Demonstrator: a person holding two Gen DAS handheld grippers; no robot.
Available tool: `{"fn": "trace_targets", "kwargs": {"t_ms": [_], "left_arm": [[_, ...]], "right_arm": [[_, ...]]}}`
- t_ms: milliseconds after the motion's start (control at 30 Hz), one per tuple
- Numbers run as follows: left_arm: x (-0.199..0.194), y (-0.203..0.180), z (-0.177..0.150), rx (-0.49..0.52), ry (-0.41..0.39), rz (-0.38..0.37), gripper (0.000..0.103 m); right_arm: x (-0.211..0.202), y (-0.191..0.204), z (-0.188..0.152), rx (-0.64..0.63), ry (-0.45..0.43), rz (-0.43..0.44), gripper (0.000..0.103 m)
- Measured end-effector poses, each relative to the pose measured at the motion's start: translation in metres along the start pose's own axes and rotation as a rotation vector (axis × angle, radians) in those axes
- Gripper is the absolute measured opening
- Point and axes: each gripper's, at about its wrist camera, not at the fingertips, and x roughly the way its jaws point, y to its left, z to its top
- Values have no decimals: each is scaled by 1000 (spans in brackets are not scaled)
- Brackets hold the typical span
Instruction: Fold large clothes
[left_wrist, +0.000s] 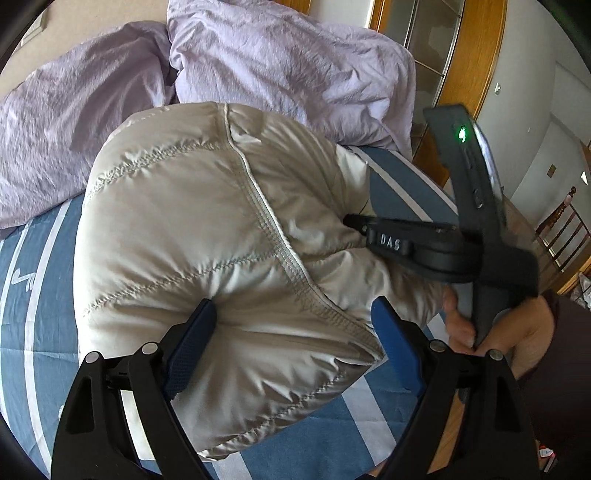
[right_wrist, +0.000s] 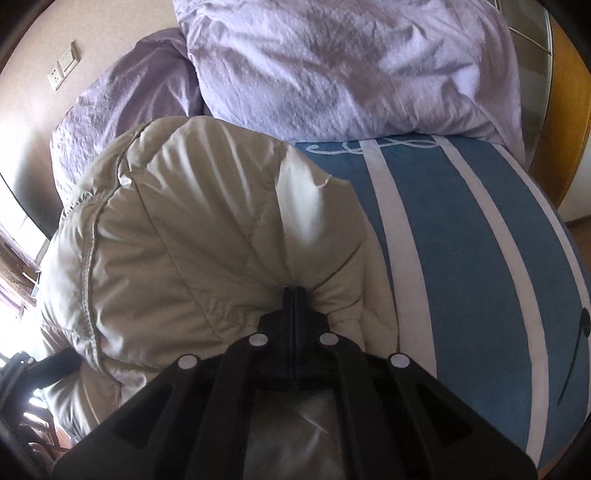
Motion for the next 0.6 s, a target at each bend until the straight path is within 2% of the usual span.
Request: {"fn": "trace_targets", "kwargs": {"t_ms": [600], "left_arm": [[-9,7,18,-13,-45,38,87]], "right_arm": [[3,-4,-12,53,-30,-37,0]]}}
